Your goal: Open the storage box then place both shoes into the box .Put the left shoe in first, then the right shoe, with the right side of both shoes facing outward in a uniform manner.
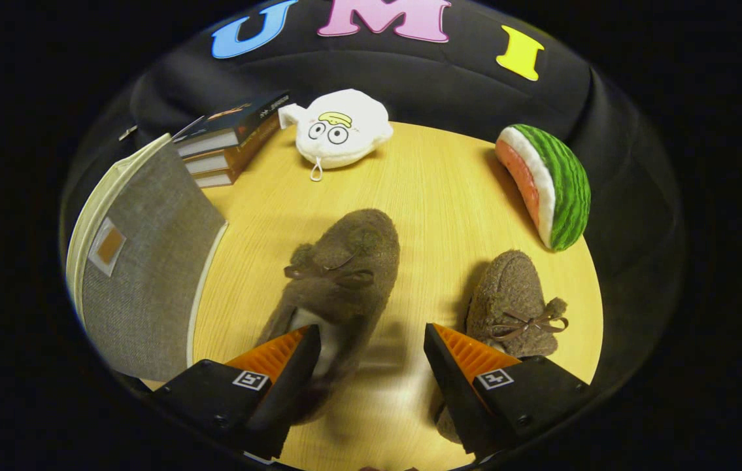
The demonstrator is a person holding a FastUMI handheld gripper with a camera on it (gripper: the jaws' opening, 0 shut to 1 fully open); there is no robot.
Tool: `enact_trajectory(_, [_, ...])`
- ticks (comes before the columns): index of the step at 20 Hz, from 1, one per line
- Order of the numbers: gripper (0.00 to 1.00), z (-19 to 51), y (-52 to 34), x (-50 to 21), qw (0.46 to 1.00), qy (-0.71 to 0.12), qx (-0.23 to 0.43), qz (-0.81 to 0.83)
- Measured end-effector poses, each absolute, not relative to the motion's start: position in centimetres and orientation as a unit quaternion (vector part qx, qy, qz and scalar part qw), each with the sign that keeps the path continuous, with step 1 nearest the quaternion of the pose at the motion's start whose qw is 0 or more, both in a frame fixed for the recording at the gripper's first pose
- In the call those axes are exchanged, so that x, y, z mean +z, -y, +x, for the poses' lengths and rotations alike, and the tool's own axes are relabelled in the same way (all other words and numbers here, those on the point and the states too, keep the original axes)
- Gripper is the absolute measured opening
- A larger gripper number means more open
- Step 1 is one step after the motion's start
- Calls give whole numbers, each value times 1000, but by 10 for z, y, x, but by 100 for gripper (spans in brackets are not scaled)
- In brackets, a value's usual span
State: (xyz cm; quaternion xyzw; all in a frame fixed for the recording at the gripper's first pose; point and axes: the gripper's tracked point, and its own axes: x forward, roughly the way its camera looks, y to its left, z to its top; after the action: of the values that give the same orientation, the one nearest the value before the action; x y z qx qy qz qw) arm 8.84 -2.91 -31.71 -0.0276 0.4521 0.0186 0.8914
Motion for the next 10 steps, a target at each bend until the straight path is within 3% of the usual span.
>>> enact_trajectory(2, [97, 100, 30, -322, 891, -454, 12, 11])
enact_trajectory(4, [81, 107, 23, -325, 884, -465, 16, 47])
enact_trajectory(7, [37, 110, 14, -327, 875, -476, 24, 78])
enact_trajectory(10, [25, 110, 19, -326, 870, -481, 13, 107])
